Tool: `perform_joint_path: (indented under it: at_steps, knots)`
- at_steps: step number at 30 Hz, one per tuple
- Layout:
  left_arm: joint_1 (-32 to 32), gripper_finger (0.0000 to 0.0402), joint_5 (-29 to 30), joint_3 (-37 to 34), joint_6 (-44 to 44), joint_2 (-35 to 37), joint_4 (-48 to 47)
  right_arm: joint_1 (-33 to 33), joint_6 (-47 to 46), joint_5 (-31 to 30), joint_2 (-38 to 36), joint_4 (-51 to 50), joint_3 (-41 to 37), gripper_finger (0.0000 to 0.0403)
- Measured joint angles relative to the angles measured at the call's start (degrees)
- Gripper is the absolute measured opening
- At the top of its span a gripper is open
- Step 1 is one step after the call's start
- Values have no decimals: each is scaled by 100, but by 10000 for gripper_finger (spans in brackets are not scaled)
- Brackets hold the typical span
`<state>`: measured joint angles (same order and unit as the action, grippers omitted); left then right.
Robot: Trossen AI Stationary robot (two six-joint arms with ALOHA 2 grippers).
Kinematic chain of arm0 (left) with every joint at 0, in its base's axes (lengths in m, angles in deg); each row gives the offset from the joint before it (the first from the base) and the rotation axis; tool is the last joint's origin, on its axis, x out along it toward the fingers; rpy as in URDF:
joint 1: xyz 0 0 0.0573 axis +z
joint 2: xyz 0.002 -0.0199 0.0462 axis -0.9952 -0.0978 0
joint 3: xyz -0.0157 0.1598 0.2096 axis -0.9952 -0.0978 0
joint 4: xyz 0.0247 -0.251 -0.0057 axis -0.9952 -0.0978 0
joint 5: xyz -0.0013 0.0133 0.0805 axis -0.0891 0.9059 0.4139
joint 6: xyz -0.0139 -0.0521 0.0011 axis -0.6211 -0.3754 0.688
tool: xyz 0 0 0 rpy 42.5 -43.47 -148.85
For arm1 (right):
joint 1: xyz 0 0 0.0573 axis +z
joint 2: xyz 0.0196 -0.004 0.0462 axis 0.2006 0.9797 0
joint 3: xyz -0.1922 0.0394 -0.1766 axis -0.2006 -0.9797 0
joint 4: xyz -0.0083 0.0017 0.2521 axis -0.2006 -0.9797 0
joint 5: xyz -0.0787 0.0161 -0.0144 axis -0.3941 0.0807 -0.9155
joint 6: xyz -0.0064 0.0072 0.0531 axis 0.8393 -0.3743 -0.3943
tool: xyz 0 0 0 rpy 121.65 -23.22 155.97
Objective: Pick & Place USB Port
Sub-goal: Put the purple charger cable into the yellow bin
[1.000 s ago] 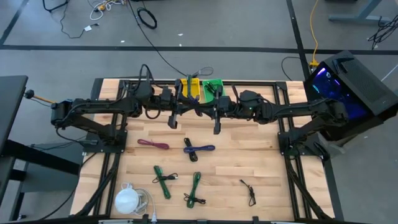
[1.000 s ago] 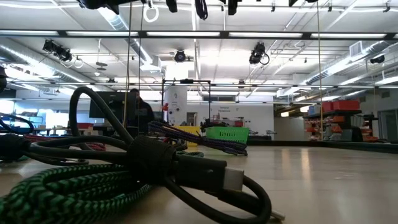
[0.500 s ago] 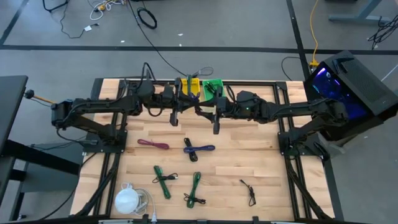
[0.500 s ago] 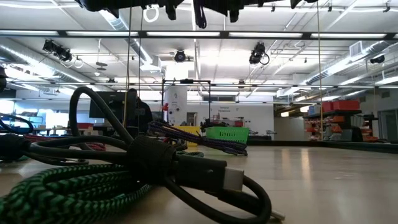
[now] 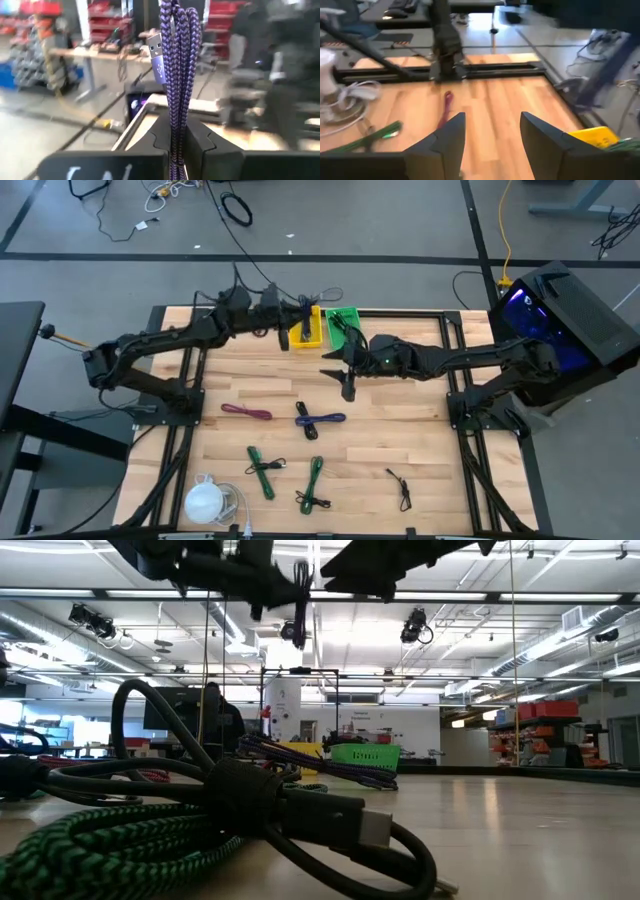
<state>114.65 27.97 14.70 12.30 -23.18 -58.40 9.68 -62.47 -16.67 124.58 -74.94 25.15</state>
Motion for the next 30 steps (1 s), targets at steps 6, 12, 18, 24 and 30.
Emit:
perform_joint_path:
  at_steps: [6,12,18,24,30]
  knots:
    - [539,22,85,0,-349,-880,34,299,-5,-33,0,-76,0,190]
    - [1029,22,-120,-7,-1147,-1636,203,601,-2,-17,0,-83,0,190]
    - [1288,22,-64,-7,-1880,-2143,191,747,111,-302,0,-101,-2,190]
    - [1320,22,311,-7,-2046,-2382,-56,738,131,-447,0,-150,-4,190]
    - [1320,22,765,-7,-2199,-2382,-359,743,155,-442,0,-153,-4,190]
